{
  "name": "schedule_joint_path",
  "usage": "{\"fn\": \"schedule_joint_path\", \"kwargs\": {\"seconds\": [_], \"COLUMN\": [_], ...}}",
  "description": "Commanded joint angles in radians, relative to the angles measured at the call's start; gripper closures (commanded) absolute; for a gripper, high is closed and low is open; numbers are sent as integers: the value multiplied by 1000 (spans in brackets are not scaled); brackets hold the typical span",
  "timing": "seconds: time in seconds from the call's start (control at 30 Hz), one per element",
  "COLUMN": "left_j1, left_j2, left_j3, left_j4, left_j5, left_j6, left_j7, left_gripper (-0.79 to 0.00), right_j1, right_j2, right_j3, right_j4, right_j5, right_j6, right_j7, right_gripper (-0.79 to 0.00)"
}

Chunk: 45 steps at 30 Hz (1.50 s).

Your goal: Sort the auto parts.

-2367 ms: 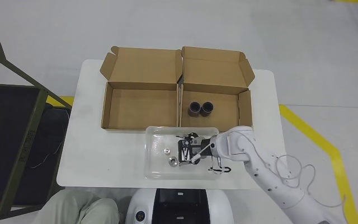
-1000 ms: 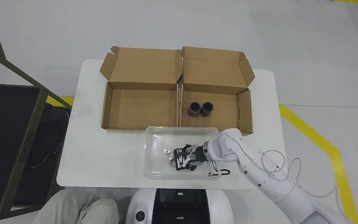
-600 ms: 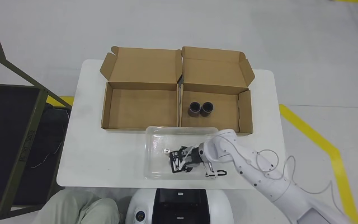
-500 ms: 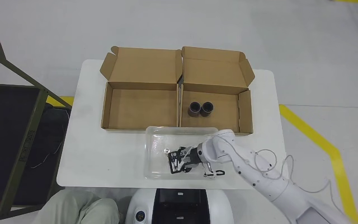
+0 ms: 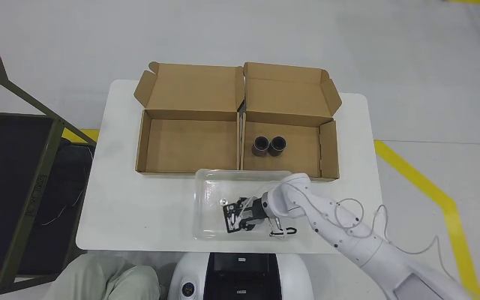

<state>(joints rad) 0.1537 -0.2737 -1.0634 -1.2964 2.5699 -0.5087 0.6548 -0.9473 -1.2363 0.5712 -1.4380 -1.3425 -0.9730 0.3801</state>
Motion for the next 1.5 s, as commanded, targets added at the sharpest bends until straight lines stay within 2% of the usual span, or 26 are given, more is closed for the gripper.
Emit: {"fn": "schedule_joint_path", "kwargs": {"seconds": [0.0,0.07,0.1,0.33,0.83,1.03,1.47], "left_j1": [0,0,0,0,0,0,0], "left_j2": [0,0,0,0,0,0,0], "left_j3": [0,0,0,0,0,0,0], "left_j4": [0,0,0,0,0,0,0], "left_j5": [0,0,0,0,0,0,0], "left_j6": [0,0,0,0,0,0,0], "left_j7": [0,0,0,0,0,0,0], "left_gripper": [-785,-785,-785,-785,-785,-785,-785], "right_j1": [2,3,3,1,-67,-74,-102], "right_j2": [-1,-2,-2,5,56,65,73], "right_j3": [-2,-2,-3,13,111,150,244], "right_j4": [2,3,3,-24,-187,-227,-263], "right_j5": [-3,-4,-4,-2,9,27,39], "right_j6": [1,1,1,-17,-39,-29,90], "right_j7": [-1,-3,-4,-10,-22,-97,-324], "right_gripper": [-188,-22,0,0,0,0,0]}}
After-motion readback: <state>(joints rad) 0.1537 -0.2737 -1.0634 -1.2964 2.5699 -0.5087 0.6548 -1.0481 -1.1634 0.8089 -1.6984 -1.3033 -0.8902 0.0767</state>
